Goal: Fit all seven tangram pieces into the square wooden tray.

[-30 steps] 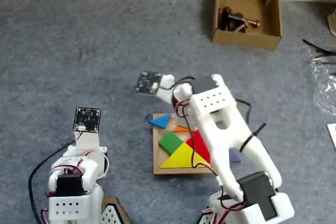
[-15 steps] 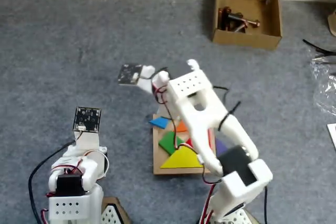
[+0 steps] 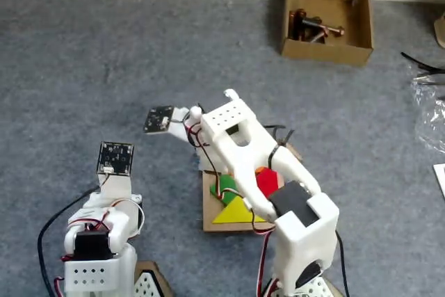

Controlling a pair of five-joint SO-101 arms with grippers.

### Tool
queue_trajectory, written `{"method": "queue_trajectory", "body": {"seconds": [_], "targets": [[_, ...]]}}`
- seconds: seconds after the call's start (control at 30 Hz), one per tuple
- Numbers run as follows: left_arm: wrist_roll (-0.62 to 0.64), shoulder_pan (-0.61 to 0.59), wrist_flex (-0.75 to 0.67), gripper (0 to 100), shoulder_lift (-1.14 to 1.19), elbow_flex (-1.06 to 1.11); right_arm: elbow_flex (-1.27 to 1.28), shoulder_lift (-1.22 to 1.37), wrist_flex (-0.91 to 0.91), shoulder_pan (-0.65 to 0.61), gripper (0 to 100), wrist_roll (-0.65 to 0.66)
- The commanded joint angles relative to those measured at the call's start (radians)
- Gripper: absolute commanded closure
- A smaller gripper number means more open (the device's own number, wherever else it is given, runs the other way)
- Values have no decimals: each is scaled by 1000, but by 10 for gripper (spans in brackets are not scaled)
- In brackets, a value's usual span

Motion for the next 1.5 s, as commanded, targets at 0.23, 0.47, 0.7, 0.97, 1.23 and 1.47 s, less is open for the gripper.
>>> {"method": "queue_trajectory", "body": {"seconds": [0.23, 0.47, 0.7, 0.97, 1.23, 1.47], "targets": [[5, -10, 5, 994, 2, 21, -53, -12, -13, -47, 735, 34], [5, -10, 5, 994, 2, 21, 41, -10, -131, -47, 735, 35], [5, -10, 5, 994, 2, 21, 59, -12, -139, -44, 736, 35], [5, -10, 5, 994, 2, 21, 61, -10, -140, -41, 813, 35], [5, -10, 5, 994, 2, 21, 61, -10, -140, -41, 818, 35], [5, -10, 5, 994, 2, 21, 61, -10, -140, -39, 818, 34]]}}
